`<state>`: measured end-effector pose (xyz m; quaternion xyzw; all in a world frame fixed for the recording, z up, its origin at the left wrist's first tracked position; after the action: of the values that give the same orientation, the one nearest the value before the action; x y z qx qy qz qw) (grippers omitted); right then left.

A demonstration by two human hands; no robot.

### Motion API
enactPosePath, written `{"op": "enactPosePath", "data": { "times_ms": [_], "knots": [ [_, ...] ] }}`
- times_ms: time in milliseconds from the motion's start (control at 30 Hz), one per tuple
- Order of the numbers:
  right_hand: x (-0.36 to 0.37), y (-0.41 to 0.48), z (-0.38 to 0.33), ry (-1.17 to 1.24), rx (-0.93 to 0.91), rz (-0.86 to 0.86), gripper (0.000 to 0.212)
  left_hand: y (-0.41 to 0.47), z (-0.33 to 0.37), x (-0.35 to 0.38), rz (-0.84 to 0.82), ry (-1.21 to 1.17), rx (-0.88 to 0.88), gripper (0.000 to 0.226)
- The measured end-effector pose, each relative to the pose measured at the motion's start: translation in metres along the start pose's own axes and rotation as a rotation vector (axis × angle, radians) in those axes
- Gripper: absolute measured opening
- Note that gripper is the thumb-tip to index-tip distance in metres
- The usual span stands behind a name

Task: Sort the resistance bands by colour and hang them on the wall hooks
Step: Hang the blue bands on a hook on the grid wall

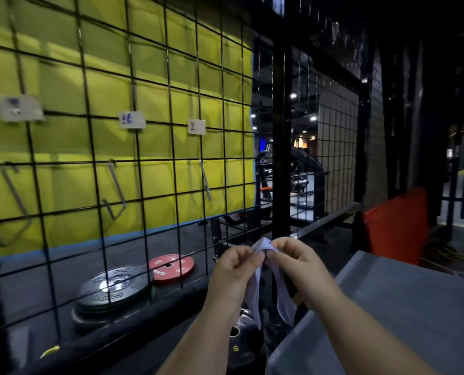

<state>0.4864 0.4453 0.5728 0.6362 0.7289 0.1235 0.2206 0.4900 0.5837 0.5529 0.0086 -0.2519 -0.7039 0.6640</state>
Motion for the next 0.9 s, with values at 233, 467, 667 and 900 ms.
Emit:
{"op": "enactPosePath", "data": {
  "times_ms": [233, 467, 667, 900],
  "knots": [
    [0.03, 0.029, -0.027, 0.236, -0.038, -0.016, 0.015, 0.011, 0.038, -0.02, 0.073, 0.156, 0.144, 0.016],
    [0.051, 0.066, -0.062, 0.144, -0.143, -0.066, 0.015, 0.028, 0.075, -0.037, 0.149, -0.025, 0.372, 0.011],
    [0.056, 0.102, -0.082, 0.062, -0.168, -0.066, 0.018, 0.049, 0.094, -0.045, 0.317, -0.056, 0.521, 0.009],
    [0.063, 0.137, -0.09, -0.104, -0.232, -0.059, 0.022, 0.066, 0.099, -0.05, 0.498, -0.042, 0.63, 0.017]
  ]
}}
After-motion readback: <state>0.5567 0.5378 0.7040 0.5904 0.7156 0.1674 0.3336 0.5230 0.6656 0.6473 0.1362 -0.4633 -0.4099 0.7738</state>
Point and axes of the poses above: each hand's wrist, its own y-axis towards the middle knuckle, its own x-axis out of the palm, z = x × y, the point moved 4 cm from there along y, towards the middle knuckle, and after that the axes turned 8 degrees about -y, right-handed, at the moved point
